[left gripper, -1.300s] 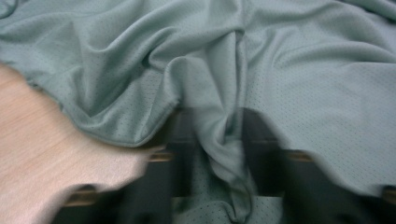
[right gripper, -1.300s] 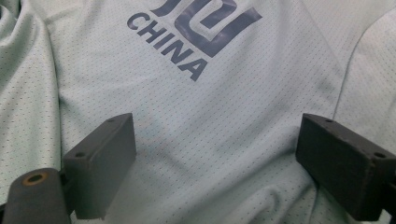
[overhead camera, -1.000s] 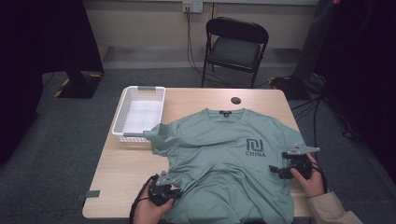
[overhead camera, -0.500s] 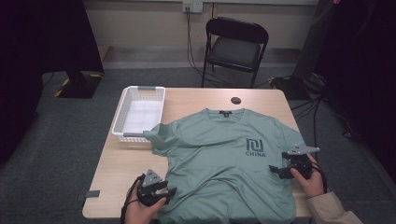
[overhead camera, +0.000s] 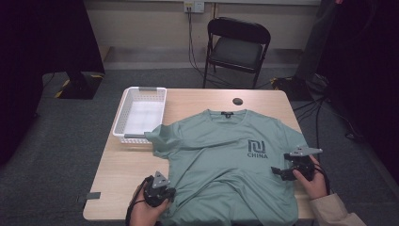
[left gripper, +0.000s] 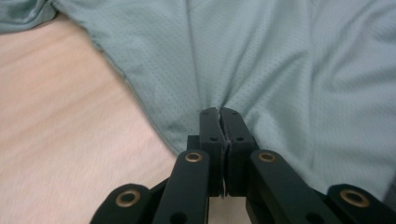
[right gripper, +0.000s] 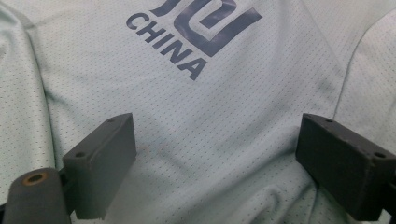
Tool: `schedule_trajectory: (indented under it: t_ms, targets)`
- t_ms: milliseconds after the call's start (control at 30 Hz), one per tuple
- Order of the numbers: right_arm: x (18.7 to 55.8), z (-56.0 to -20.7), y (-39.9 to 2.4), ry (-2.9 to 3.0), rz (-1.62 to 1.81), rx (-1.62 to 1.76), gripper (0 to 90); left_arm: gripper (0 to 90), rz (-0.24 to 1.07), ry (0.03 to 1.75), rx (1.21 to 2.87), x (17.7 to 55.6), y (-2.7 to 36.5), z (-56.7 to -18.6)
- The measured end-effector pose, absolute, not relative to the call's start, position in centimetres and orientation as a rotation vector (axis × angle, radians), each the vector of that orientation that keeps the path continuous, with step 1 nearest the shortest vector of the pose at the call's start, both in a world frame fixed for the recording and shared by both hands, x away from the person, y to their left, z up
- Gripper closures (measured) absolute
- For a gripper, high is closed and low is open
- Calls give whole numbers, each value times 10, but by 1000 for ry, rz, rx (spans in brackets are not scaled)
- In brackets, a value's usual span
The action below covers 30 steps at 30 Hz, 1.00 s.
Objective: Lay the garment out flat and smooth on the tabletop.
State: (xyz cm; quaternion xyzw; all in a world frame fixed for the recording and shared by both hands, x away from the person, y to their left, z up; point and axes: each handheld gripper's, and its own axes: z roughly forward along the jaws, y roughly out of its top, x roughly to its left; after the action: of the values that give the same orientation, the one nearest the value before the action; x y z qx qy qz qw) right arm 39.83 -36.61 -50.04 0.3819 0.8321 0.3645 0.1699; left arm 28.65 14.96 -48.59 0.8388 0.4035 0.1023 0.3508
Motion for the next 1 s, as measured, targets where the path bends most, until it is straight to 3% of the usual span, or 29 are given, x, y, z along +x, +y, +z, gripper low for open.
schedule_trajectory:
  t_ms: [67,100,200,267,300,433,467,500,633,667,733,800,867,1000]
  targets:
    - [398,-500,-366,2365,1036,1084,111,886,252,1048,2152,284,156,-487]
    - [398,-500,-366,2365,1035,1084,111,756,286,1062,2123,282,160,-488]
    - [398,-500,-366,2367,1035,1082,110,536,306,1097,2050,280,164,-488]
    - [398,-500,-367,2367,1035,1080,113,424,313,1113,2029,279,164,-487]
    - [397,-500,-368,2367,1034,1083,117,419,316,1115,2031,278,164,-487]
    - [385,-490,-373,2321,1042,1087,159,417,318,1114,2028,267,161,-489]
    - [374,-483,-377,2311,1079,1080,126,418,314,1121,2030,264,160,-490]
    - [351,-477,-383,2314,1106,1062,135,432,322,1122,2024,259,158,-491]
    - [318,-480,-390,2331,1091,1045,158,461,297,1112,2036,251,154,-493]
    - [296,-485,-396,2357,1102,1052,248,461,311,1103,2041,248,151,-494]
    - [286,-488,-400,2366,1086,1068,270,466,313,1099,2046,246,147,-493]
    - [278,-491,-403,2380,1068,1082,396,494,326,1067,2066,245,144,-494]
    - [278,-494,-403,2391,1053,1084,465,578,337,1053,2090,246,140,-493]
    - [280,-493,-396,2430,1074,1024,770,855,293,994,2141,251,132,-490]
